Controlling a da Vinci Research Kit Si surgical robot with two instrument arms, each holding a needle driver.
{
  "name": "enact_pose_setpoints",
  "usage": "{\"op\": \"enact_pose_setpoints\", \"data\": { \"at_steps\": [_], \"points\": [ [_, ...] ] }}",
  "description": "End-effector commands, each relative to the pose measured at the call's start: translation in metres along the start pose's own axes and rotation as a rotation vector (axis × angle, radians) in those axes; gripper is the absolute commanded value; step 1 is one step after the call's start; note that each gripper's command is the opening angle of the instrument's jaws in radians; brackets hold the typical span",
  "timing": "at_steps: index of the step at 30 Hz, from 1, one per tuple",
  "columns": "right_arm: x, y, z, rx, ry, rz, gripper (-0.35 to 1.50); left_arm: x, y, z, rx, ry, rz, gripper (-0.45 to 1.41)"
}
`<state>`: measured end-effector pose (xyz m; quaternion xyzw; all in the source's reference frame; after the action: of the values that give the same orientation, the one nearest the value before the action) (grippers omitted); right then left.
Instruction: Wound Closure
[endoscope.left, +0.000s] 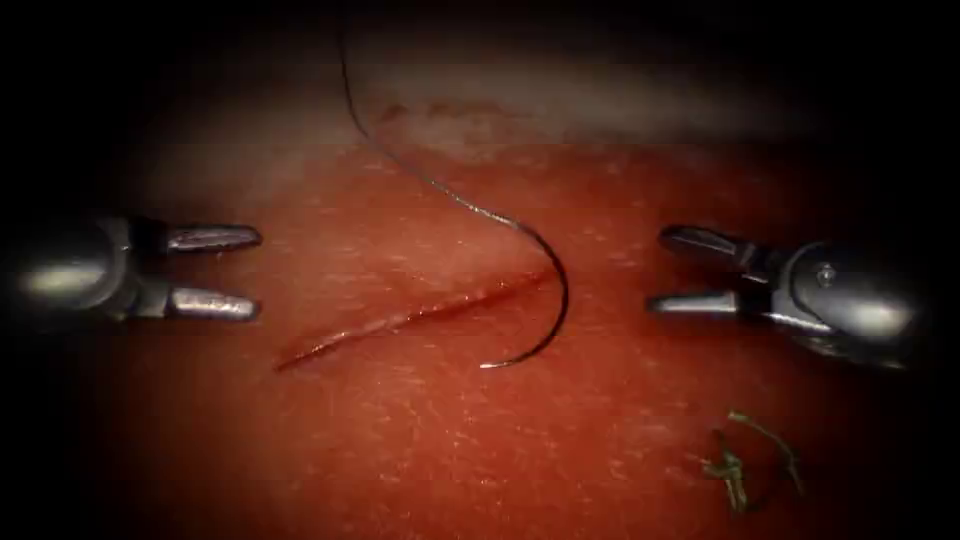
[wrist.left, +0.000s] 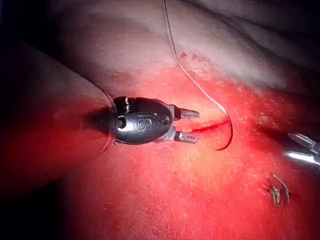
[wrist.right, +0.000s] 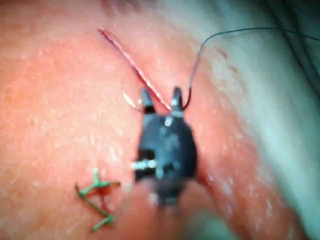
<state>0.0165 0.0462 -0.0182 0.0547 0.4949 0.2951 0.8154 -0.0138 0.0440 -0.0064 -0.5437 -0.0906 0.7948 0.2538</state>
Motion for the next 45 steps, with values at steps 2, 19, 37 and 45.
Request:
{"op": "enact_pose_setpoints", "data": {
  "at_steps": [2, 19, 37, 45],
  "points": [
    [-0.0004, -0.0003, 0.0007, 0.002, 0.001, 0.001, 0.63, -0.0007, 0.0003, 0.0006, -0.001, 0.000, -0.003, 0.34],
    [-0.0008, -0.0008, 0.0009, 0.000, 0.003, -0.008, 0.75, -0.0004, 0.0015, 0.0013, 0.010, -0.060, 0.004, 0.38],
    [-0.0019, 0.0000, -0.0007, -0.047, -0.053, -0.010, 0.80, 0.0024, 0.0055, 0.0083, 0.039, -0.318, -0.201, 0.47],
    [-0.0022, 0.0000, -0.0005, -0.048, -0.082, -0.023, 0.78, 0.0035, 0.0056, 0.0119, 0.075, -0.457, -0.245, 0.50]
  ]
}}
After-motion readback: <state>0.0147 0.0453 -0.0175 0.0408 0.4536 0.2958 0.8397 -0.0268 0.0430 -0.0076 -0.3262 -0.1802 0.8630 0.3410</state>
